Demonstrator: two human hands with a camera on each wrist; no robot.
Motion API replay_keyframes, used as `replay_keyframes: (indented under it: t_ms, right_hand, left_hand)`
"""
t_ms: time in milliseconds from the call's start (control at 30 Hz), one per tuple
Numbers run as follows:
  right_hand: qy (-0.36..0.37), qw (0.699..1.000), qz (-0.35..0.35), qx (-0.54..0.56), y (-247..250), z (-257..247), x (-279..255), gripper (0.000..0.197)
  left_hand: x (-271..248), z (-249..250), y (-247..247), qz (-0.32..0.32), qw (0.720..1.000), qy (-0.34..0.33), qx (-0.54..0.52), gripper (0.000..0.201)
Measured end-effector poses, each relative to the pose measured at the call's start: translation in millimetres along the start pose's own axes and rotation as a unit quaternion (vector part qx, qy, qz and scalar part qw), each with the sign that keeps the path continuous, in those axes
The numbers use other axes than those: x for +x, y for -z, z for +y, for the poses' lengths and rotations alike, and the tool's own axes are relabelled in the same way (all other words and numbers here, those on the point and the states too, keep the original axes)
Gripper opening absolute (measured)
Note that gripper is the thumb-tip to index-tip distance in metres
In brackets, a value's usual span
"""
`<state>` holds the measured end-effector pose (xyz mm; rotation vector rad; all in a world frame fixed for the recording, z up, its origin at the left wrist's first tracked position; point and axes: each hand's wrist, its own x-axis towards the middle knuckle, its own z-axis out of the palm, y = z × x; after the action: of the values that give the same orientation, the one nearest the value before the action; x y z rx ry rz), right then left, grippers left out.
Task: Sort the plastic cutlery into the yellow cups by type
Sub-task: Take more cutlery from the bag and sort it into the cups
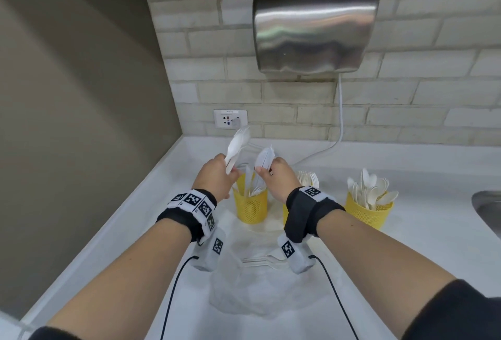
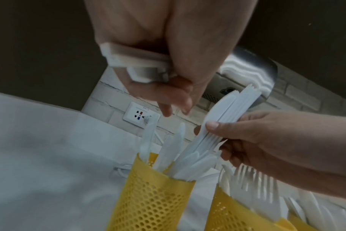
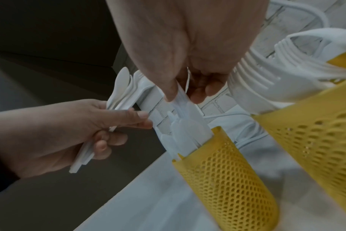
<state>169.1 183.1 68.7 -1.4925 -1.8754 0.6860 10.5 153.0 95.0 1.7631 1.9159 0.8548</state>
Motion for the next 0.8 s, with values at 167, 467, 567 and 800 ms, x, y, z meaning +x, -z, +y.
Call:
replay_keyframes:
  t_ms: [167,467,567,800]
  right_hand:
    - [-0.006,0.994,0.064,0.087,3,-2,-2,0.040]
    - [0.006,0.972,0.092,0.216,17,-25,-29,0.022]
    - [-0.019,0.955,-0.012,0.296,22,-39,-46,0.024]
    - [-0.052,0.903,0.069,0.422,29,-48,-68,0.052]
  left_hand:
    - [-15,3,1,0.013,0.995,0.011,-0.100,0.026]
    - [-56,-3,-8,-0.032,0.970,-0.023,-0.241,0.019]
    - [-66,-2,-13,-0.038,0.971,-0.048,-0.233,0.015]
    - [-82,-5,-33,-0.002,0.993,-0.087,-0.085,0.011]
